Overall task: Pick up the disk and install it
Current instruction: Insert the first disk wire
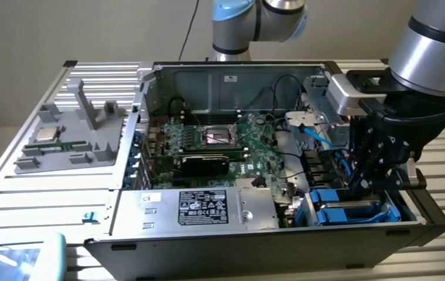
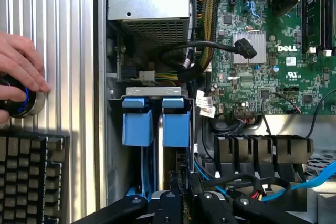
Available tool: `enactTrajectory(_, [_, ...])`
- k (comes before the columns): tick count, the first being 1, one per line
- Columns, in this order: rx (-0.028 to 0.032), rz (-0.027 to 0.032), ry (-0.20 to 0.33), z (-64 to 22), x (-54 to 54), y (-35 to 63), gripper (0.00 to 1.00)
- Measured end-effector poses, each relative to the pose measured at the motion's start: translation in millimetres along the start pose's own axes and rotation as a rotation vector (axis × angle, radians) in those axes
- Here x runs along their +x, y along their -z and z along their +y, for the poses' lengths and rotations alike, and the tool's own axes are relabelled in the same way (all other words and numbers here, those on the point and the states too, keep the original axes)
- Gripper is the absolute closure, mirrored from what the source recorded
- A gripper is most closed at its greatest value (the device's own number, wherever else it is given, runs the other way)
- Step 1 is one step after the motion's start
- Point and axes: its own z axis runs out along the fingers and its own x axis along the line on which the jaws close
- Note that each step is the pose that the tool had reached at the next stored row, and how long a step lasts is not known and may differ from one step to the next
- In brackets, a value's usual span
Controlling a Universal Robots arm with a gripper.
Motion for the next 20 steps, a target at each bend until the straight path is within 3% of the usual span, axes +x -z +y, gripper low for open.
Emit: enactTrajectory(20, [0.0000,0.0001,0.000,-1.5,-0.3,-4.5,0.84])
